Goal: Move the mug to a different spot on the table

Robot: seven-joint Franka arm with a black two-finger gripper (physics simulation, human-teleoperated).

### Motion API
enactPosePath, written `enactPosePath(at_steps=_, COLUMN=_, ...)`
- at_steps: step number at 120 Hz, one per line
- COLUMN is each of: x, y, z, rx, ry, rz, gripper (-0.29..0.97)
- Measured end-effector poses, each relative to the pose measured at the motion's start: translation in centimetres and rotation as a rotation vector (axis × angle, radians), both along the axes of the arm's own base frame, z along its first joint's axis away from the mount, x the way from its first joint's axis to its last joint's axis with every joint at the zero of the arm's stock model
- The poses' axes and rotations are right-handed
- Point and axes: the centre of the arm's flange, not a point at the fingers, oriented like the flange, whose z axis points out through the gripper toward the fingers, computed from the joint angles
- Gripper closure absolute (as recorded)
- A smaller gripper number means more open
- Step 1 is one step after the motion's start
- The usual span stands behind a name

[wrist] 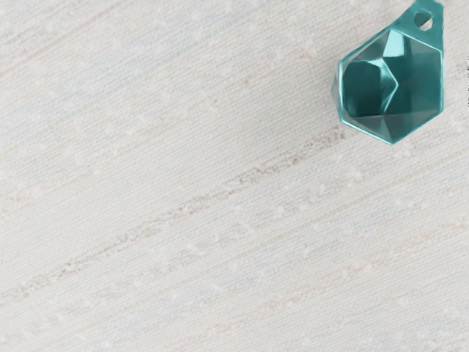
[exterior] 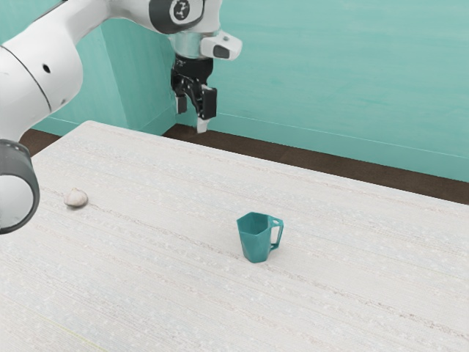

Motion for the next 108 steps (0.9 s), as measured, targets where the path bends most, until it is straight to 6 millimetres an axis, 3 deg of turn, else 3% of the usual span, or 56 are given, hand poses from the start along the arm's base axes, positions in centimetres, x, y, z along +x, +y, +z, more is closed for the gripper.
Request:
enactPosePath(at_steps=21, x=2.3, y=-3.2, z=-3.3, rx=-0.016, ry=-0.044, rz=-0.133, gripper=0.0)
enactPosePath(at_steps=39, x=3.8, y=-4.8, z=-8.0, rx=-0.023, ry=-0.009, rz=-0.208, gripper=0.0)
enactPosePath(at_steps=64, x=4.5, y=-9.8, z=-14.4, rx=-0.042, ry=0.055, rz=-0.326, gripper=0.0)
enactPosePath(at_steps=86, x=5.9, y=-11.3, z=-21.6, rx=-0.084, ry=0.101, rz=-0.368, gripper=0.0)
enactPosePath(at_steps=108, x=7.0, y=-13.0, z=-25.3, rx=-0.118, ry=0.054, rz=-0.41, gripper=0.0)
